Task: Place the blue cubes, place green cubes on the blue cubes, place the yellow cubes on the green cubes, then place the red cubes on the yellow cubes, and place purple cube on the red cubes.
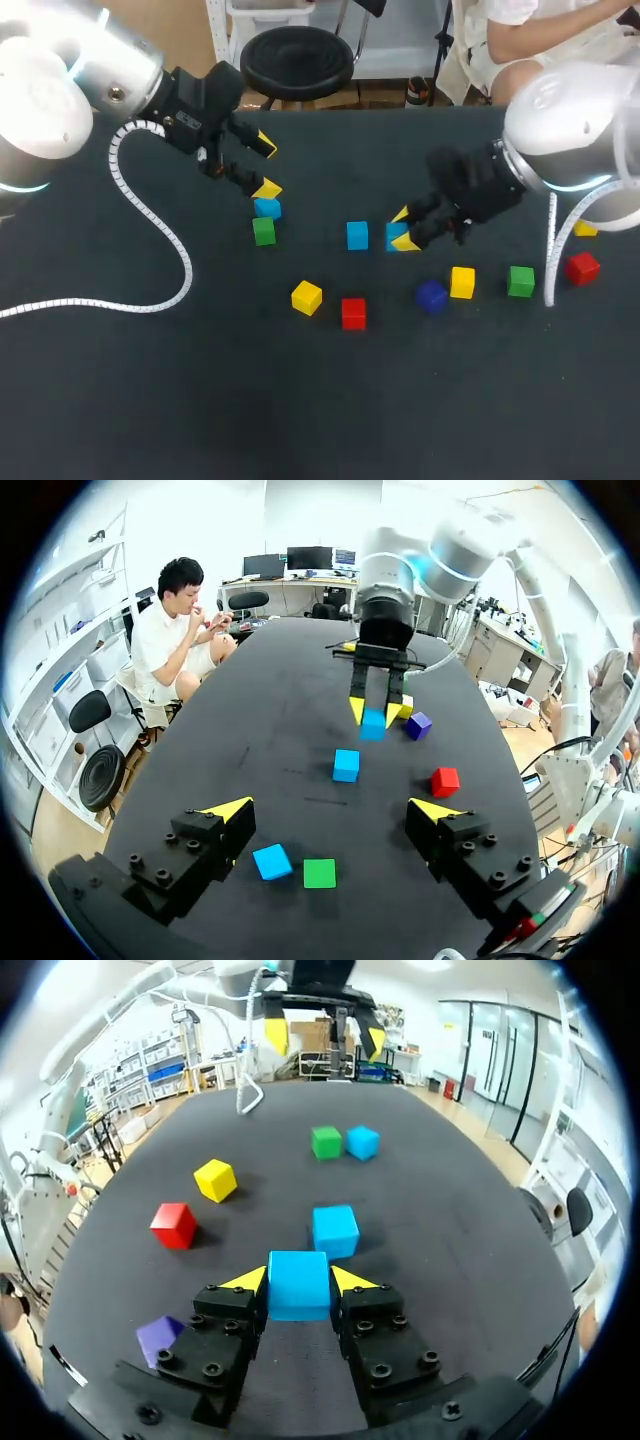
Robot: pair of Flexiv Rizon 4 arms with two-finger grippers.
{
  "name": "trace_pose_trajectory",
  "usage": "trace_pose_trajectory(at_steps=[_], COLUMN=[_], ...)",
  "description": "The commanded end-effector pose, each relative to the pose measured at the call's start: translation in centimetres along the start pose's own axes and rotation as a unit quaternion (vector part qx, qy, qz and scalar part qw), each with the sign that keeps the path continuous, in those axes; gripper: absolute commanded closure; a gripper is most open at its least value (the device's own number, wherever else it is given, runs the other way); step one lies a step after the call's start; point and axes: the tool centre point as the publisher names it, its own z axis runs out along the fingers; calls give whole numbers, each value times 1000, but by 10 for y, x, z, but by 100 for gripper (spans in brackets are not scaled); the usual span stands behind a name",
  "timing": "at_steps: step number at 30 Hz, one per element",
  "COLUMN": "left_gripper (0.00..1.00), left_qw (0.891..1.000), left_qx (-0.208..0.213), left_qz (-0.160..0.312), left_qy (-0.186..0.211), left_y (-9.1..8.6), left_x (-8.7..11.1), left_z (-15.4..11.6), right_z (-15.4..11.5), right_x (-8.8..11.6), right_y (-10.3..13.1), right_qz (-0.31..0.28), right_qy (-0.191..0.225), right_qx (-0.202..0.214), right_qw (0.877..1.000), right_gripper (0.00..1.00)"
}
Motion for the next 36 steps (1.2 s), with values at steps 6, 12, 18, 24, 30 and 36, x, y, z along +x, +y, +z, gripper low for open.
trace_pose_trajectory(at_steps=[6, 12, 18, 24, 30, 36], left_gripper=[0, 0, 0, 0, 0, 0], left_qw=[1000, 1000, 1000, 1000, 1000, 1000], left_qx=[0, 0, 0, 0, 0, 0], left_qz=[1, 1, 1, 1, 1, 1], left_qy=[-1, -1, -1, -1, -1, -1], left_y=[0, 0, 0, 0, 0, 0], left_x=[1, 1, 1, 1, 1, 1], left_z=[0, 0, 0, 0, 0, 0], right_z=[17, 22, 22, 23, 26, 27], right_x=[6, 6, 4, 4, 5, 6], right_y=[-10, -12, -17, -20, -24, -26], right_qz=[3, -1, -7, -11, -16, -17], right_qy=[-3, 0, 5, 9, 11, 11], right_qx=[-4, -7, -11, -12, -15, -18], right_qw=[1000, 1000, 1000, 1000, 1000, 1000], right_gripper=[100, 100, 100, 100, 100, 100])
